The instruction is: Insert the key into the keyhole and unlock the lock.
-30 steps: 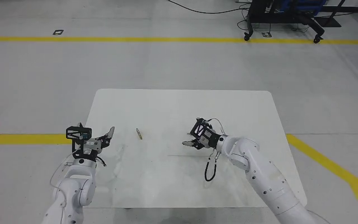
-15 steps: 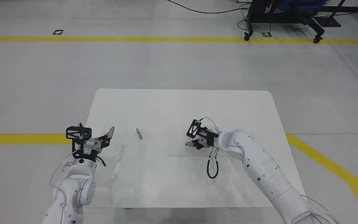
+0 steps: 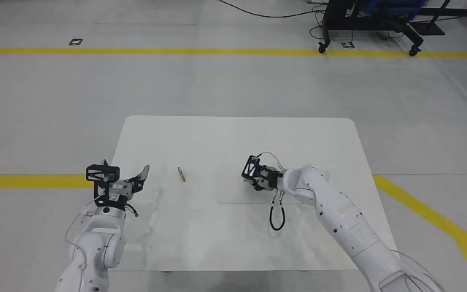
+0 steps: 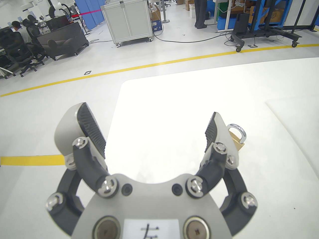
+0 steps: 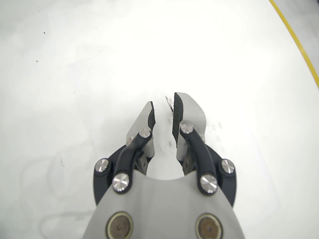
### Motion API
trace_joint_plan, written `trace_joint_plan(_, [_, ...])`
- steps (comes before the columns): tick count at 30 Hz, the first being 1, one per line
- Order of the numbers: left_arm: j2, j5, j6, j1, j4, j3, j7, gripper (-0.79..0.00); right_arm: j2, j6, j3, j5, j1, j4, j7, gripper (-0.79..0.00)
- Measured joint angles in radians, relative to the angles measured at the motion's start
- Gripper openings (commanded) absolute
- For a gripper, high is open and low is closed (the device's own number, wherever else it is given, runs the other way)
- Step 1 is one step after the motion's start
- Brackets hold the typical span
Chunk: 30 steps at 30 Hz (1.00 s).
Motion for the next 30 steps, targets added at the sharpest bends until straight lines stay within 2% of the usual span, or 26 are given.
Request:
trace_joint_plan(1, [0.000, 0.000, 0.000, 0.000, 0.000, 0.000, 0.000, 0.000, -0.001, 0.001, -0.003, -0.001, 0.003, 0.002, 0.002, -0.613])
trace_joint_plan(3, [0.000, 0.000, 0.000, 0.000, 0.000, 0.000, 0.000, 0.000, -0.002, 0.004, -0.008, -0.004, 0.007, 0.005, -0.002, -0.711])
trace_joint_plan(4, [0.000, 0.000, 0.000, 0.000, 0.000, 0.000, 0.000, 0.000, -0.002, 0.007, -0.009, -0.006, 0.008, 0.006, -0.005, -0.785])
trace_joint_plan(15, [0.000, 0.000, 0.000, 0.000, 0.000, 0.000, 0.000, 0.000, 0.011, -0.002, 0.017, -0.034, -0.020, -0.037, -0.073, -0.785])
trace_joint_plan(25, [0.000, 0.000, 0.000, 0.000, 0.000, 0.000, 0.000, 0.000, 0.037, -0.050, 0.079, -0.072, -0.090, -0.077, -0.263, -0.785])
trace_joint_plan(30, [0.000, 0.000, 0.000, 0.000, 0.000, 0.000, 0.000, 0.000, 0.042, 0.017, 0.125, -0.038, -0.117, -0.045, -0.378, -0.785])
